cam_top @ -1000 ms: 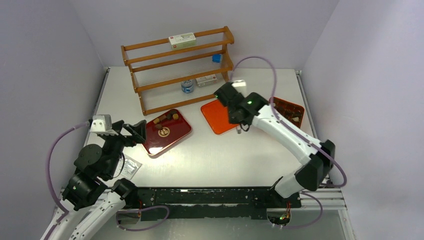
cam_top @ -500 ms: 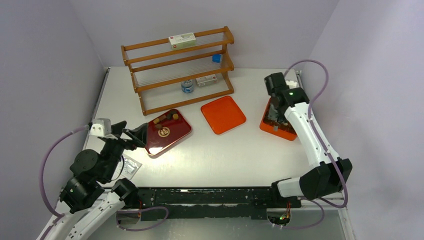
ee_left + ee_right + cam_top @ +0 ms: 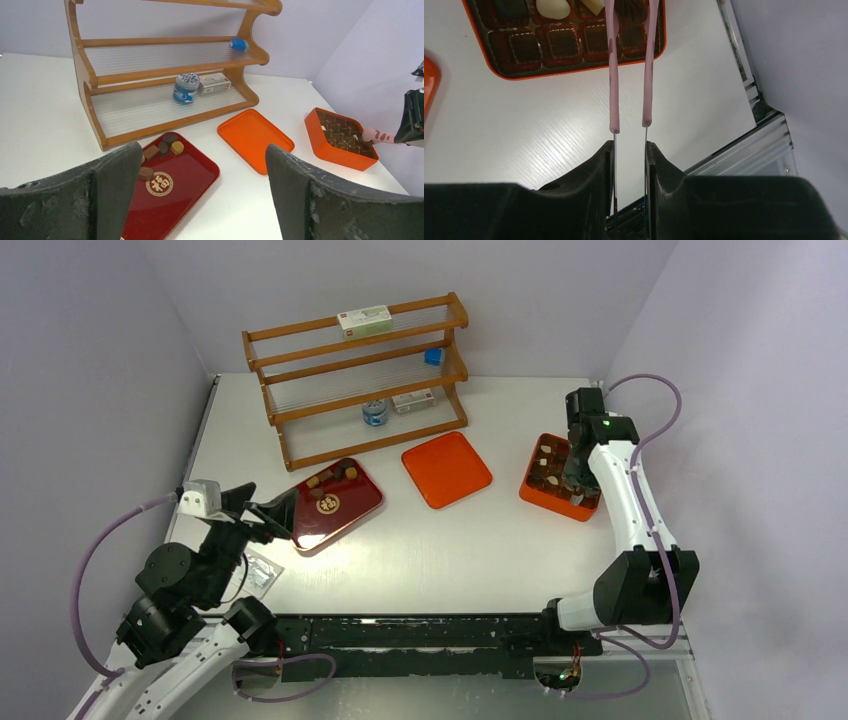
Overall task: Pack the chocolate
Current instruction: Place the fake chocolate in the packing bottle.
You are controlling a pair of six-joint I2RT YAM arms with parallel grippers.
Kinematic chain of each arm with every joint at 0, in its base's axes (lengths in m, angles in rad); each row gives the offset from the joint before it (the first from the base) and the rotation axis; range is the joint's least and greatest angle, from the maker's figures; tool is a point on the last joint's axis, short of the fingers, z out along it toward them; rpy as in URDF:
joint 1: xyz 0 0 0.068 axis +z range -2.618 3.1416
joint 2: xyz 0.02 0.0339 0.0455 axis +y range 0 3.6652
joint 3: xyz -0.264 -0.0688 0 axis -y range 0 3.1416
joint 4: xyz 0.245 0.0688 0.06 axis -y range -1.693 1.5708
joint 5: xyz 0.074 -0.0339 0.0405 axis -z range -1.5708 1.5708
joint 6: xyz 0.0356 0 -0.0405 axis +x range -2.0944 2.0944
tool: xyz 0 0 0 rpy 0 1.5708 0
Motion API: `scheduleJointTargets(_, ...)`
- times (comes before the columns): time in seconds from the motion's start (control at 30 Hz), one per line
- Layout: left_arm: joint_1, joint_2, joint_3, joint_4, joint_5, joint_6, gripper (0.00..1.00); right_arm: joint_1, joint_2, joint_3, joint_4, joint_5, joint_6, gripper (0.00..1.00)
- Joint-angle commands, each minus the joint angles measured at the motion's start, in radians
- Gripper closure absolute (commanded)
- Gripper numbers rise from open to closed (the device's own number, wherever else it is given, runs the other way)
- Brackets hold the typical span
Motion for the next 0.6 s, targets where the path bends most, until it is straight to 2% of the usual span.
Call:
scheduleJointTargets(0.0,-0.012,-0.020,-0.010,0.028,-0.019,0.017,0.02,-0.010,0.012,-0.011,0.042,-0.011,-0.029,0.71)
scheduleJointTargets(0.4,-0.013,-0.009,-0.006,0.023,-0.028,0.019,0.02,-0.063,0.061,-0.039,0.084,-0.016,-0.056,0.68)
scheduleJointTargets(0.57,-0.012,-0.002,0.000,0.014,-0.037,0.016,0.02,-0.063,0.069,-0.027,0.080,0.031,-0.051,0.65)
